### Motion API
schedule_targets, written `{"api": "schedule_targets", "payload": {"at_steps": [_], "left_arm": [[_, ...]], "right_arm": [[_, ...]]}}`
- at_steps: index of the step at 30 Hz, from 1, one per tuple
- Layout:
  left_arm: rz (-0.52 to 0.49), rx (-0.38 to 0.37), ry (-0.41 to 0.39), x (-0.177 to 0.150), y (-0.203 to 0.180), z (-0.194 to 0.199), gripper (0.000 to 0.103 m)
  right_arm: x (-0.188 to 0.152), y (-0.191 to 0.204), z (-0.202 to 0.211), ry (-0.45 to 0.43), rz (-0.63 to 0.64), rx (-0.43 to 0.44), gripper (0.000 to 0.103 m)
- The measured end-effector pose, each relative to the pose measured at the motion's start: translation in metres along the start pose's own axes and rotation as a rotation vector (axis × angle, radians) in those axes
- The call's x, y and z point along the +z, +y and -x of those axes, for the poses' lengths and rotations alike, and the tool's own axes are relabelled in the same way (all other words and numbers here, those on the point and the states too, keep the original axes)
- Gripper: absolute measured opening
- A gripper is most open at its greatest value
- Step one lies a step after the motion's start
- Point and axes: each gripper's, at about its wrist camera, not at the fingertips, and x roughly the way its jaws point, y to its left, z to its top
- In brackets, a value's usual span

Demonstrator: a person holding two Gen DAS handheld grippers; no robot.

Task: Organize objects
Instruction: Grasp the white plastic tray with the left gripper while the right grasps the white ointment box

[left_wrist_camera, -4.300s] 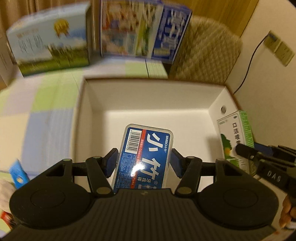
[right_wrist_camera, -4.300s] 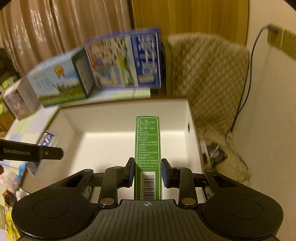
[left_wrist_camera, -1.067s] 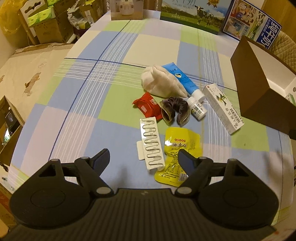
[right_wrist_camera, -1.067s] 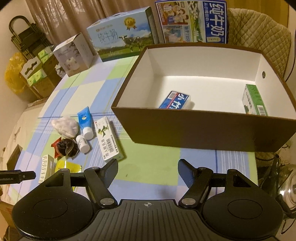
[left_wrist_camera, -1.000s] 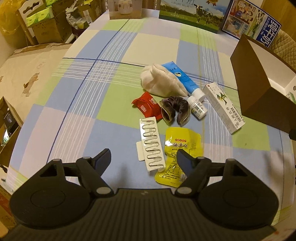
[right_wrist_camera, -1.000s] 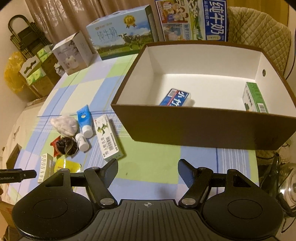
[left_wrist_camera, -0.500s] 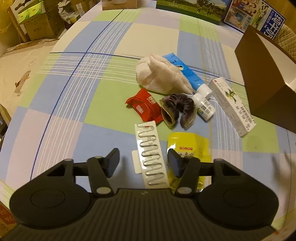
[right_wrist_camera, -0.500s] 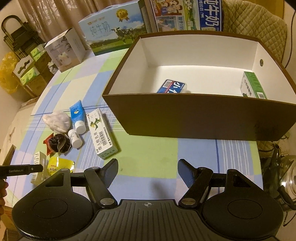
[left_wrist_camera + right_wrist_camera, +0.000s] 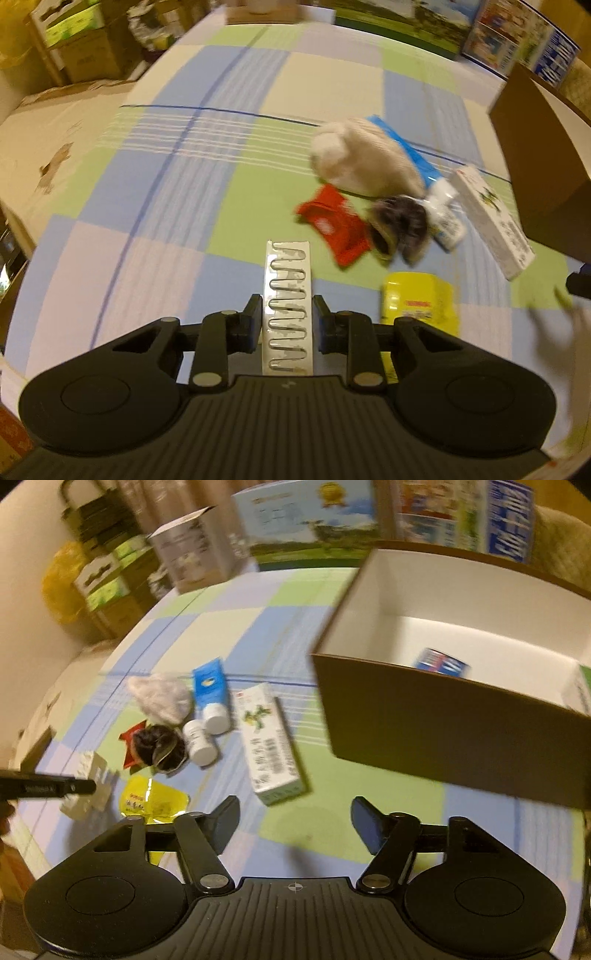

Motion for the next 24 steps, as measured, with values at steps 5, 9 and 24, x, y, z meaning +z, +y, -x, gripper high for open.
{"api": "schedule_targets", "payload": {"at_steps": [5,9,24], "left_arm": [[0.041,0.024,-0.001,0.001,0.019,0.001,0.023],[0.060,0.029,0.000,0.001,0.026,0.002,0.023],[0.020,-0.002,0.030,-0.006,0.014,0.004,0.023]], "right_arm": [[0.009,0.015,-0.035,0.022,0.079,-0.020,0.047],[0.015,0.020,-0.056,0.031,0.110,-0.055,0.047],[-0.037,0.008,-0.019,0.077,0.035,-0.068,0.036]]}}
